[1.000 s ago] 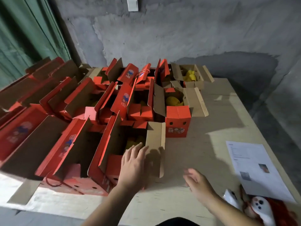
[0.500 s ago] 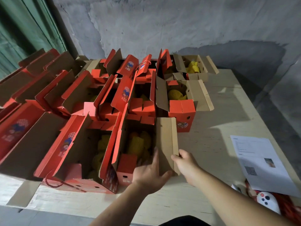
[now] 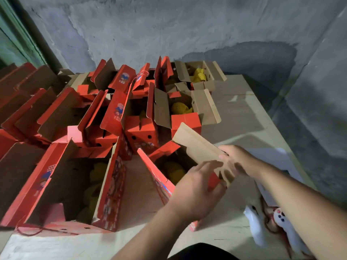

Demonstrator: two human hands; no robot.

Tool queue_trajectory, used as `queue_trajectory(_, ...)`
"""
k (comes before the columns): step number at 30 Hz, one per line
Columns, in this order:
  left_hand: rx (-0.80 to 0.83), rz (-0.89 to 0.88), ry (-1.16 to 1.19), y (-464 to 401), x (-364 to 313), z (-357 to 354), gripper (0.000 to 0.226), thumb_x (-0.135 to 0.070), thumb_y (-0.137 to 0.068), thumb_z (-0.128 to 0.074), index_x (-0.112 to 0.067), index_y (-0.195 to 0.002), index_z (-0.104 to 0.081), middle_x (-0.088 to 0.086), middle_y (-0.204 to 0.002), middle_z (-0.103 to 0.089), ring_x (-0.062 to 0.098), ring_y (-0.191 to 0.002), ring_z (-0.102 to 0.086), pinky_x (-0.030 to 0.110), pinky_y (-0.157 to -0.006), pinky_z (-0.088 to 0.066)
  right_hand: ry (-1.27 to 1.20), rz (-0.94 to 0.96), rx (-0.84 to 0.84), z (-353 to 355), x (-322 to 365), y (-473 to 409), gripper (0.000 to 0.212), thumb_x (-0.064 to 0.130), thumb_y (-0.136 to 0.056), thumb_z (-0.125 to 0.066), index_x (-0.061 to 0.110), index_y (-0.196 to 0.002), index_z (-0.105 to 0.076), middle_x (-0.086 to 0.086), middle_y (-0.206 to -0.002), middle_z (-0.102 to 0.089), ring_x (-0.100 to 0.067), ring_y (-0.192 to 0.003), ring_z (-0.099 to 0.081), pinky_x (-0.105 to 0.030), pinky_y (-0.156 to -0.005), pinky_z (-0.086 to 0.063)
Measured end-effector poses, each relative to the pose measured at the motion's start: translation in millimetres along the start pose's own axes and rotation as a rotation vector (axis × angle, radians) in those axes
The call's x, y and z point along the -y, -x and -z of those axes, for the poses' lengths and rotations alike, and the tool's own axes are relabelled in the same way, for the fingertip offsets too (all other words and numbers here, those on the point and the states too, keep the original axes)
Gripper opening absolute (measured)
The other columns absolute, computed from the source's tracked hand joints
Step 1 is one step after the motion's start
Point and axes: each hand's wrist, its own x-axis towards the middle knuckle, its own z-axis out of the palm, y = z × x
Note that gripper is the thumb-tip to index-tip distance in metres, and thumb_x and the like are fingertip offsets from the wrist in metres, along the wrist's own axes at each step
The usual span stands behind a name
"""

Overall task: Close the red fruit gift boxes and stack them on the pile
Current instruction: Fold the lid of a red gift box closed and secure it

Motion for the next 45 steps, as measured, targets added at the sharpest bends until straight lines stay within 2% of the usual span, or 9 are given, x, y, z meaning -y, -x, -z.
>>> queue_trajectory(4,-0.164,0.079,-0.197,-25.3,52.3,52.1,0.037,-0.041,-0.098,-0.056,-0.028,-0.13,-0.067,-0.008,-0.127,-0.07,0.016,-0.12,-0.063,0.035,-0.101,-0.05,0.576,0.118,-0.299,-17.2,2.9,-7.8,0.032,0.019,-0.095,-0.057,0.017,-0.126,-0.066,-0.005,-0.118,-0.063,-0.036,-0.107,-0.055,-0.04,-0.088,-0.04)
queue_trajectory(9,0.118,0.47,-0.459,-36.9,130.3,79.6,0.038,-0.055,-0.096,-0.055,-0.043,-0.13,-0.065,-0.009,-0.119,-0.069,0.026,-0.117,-0.066,0.036,-0.094,-0.052,0.633,0.303,-0.876,-79.8,-0.3,25.9,0.054,0.015,-0.091,-0.063,0.028,-0.144,-0.06,-0.009,-0.134,-0.056,-0.037,-0.12,-0.052,-0.051,-0.102,-0.038)
queue_trajectory(16,0.514,0.546,-0.514,-37.8,139.4,88.0,0.087,-0.071,-0.079,-0.049,-0.041,-0.159,-0.035,0.001,-0.167,-0.031,0.027,-0.151,-0.035,0.042,-0.123,-0.032,0.287,0.193,-0.365,-143.8,-48.9,100.1,0.057,0.053,-0.105,-0.024,0.039,-0.159,-0.034,0.009,-0.171,-0.016,-0.031,-0.145,-0.029,-0.042,-0.116,-0.022)
queue_trajectory(21,0.665,0.672,-0.347,-2.7,135.0,89.2,0.059,-0.081,-0.078,-0.045,-0.056,-0.13,-0.058,0.005,-0.135,-0.032,0.036,-0.115,-0.057,0.039,-0.084,-0.063,0.146,0.234,-0.106,-121.8,-70.0,81.5,0.059,0.036,-0.11,-0.043,0.051,-0.16,-0.016,0.035,-0.162,0.024,-0.007,-0.151,-0.03,-0.034,-0.112,-0.046)
queue_trajectory(24,0.586,0.663,-0.166,18.6,143.2,82.8,0.031,-0.072,-0.094,-0.049,-0.06,-0.12,-0.062,0.001,-0.142,-0.03,0.024,-0.127,-0.048,0.04,-0.12,-0.035,0.029,0.291,-0.065,-108.0,-73.1,85.7,0.07,0.014,-0.104,-0.059,0.046,-0.158,-0.027,0.034,-0.166,0.015,-0.002,-0.144,-0.044,-0.031,-0.102,-0.055)
queue_trajectory(28,0.503,0.657,0.235,32.0,159.6,97.4,0.031,-0.027,-0.107,-0.057,-0.05,-0.129,-0.06,-0.014,-0.127,-0.058,-0.006,-0.099,-0.067,0.01,-0.081,-0.055,0.174,0.328,-0.236,-113.1,-68.6,95.8,0.058,0.019,-0.105,-0.053,0.031,-0.16,-0.036,0.022,-0.172,0.0,-0.005,-0.154,-0.027,-0.034,-0.101,-0.056)
queue_trajectory(35,0.199,0.298,0.103,43.7,177.2,74.6,0.068,0.024,-0.085,-0.061,-0.006,-0.146,-0.056,0.015,-0.144,-0.03,0.032,-0.144,-0.038,0.035,-0.119,-0.041,0.139,0.244,-0.247,-115.9,-66.7,114.1,0.053,0.034,-0.108,-0.042,0.039,-0.159,-0.032,0.026,-0.17,-0.007,0.01,-0.152,-0.013,-0.031,-0.11,-0.038)
queue_trajectory(39,0.079,0.414,0.457,44.7,177.2,64.2,0.046,-0.014,-0.102,-0.053,-0.008,-0.148,-0.054,0.006,-0.155,-0.034,0.024,-0.148,-0.037,0.01,-0.106,-0.043,0.039,0.135,-0.061,-106.2,-64.3,113.0,0.068,0.02,-0.108,-0.051,0.055,-0.156,-0.019,0.038,-0.165,0.004,0.006,-0.154,-0.013,-0.029,-0.12,-0.028)
queue_trajectory(45,-0.045,0.609,1.002,68.0,186.5,35.9,0.058,-0.007,-0.107,-0.035,-0.043,-0.144,-0.059,0.006,-0.149,-0.059,0.042,-0.133,-0.057,0.068,-0.112,-0.042,0.183,0.02,0.219,-89.4,-63.9,118.7,0.107,0.033,-0.087,-0.06,0.065,-0.15,0.019,0.041,-0.156,0.031,0.0,-0.155,-0.012,-0.042,-0.109,-0.044)
